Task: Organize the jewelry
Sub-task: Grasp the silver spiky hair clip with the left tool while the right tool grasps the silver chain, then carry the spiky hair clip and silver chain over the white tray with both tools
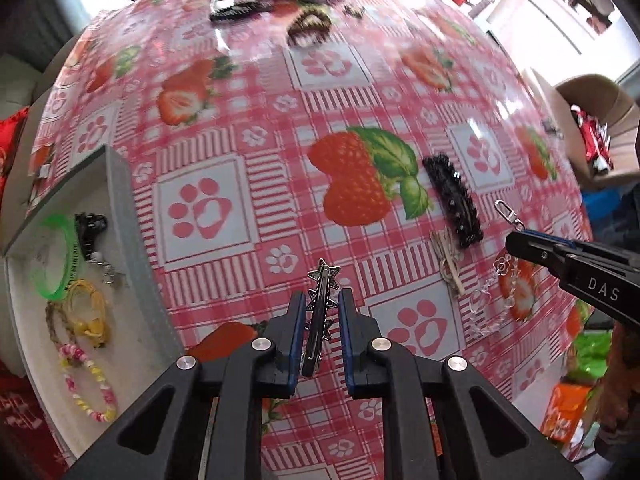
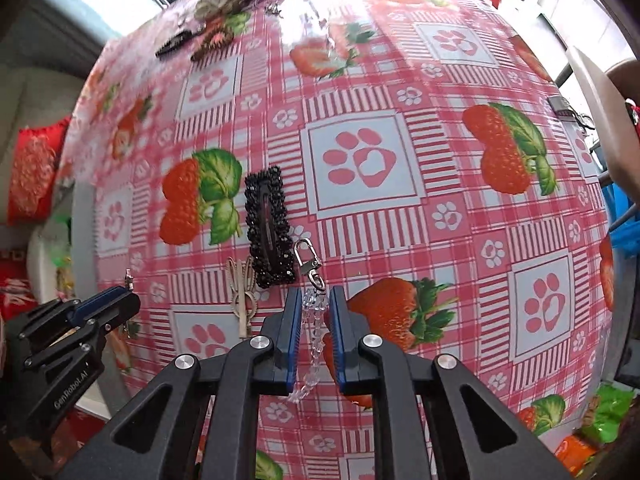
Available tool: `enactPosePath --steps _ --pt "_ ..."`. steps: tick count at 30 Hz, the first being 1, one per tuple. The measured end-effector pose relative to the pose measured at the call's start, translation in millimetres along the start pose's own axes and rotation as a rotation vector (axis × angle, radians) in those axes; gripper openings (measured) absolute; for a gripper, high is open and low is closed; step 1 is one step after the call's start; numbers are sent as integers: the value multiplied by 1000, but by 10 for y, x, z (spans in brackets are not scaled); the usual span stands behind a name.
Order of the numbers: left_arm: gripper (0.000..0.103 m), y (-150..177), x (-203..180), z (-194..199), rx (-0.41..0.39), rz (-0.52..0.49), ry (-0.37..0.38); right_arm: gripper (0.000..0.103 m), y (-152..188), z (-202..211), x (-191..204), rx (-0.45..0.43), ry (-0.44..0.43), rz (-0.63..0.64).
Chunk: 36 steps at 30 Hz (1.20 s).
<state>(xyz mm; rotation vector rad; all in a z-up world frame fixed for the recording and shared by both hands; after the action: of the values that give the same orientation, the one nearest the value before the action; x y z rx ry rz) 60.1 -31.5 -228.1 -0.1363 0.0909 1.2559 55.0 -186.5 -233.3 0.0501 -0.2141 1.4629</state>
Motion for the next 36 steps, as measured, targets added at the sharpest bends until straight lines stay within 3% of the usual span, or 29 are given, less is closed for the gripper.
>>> enactPosePath --steps 11,24,36 --pt "23 51 183 397 -80 49 7 15 -106 428 -83 -66 -37 16" --pt "23 163 575 625 -127 130 -8 15 -338 689 399 -138 -67 77" --pt "23 605 1157 742 -127 257 -52 15 -268 781 1233 -135 -145 227"
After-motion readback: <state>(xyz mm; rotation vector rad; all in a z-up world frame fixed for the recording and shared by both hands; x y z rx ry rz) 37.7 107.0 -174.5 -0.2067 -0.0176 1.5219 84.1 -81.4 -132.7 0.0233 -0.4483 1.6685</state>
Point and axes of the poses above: each gripper's, at about its wrist camera, not at the fingertips, and z roughly against the way its jaws point, x to its left, y to its underside, the point moved 8 cm from there along -z, roughly the way its jaws point, and after that the axes turned 9 degrees about x, right-handed, at the moved point
